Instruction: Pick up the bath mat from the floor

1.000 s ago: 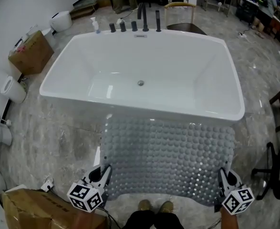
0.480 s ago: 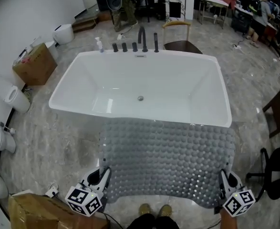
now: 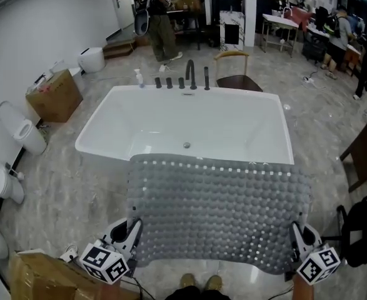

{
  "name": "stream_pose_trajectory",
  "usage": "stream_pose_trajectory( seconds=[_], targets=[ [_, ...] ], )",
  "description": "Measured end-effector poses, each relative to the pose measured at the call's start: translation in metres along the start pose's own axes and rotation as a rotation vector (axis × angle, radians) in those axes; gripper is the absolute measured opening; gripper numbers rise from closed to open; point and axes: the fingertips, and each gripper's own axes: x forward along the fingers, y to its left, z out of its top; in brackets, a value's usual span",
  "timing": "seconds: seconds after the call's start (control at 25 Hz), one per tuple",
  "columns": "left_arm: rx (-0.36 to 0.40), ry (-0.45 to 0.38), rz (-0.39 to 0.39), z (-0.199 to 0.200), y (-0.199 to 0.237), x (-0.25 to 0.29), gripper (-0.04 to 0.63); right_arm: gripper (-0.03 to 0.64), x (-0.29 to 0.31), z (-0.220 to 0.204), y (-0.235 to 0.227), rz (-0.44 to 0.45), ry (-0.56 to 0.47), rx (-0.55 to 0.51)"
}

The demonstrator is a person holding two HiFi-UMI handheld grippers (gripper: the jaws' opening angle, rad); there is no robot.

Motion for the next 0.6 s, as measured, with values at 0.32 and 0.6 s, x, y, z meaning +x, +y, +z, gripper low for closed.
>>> stream_pose_trajectory(
  seconds=[0.32,0.6],
  targets=[
    [-0.003,-0.064,-0.017,0.042,-0.018,-0.039,0.052,0.043,-0.04,0.034,0.019,0.022,-0.067,0.005],
    [-0.005,-0.098,-0.02,0.065,-0.026,-0.058,0.051,0.043,-0.063,0.053,0.033,0.025,-0.118,-0.003]
  ],
)
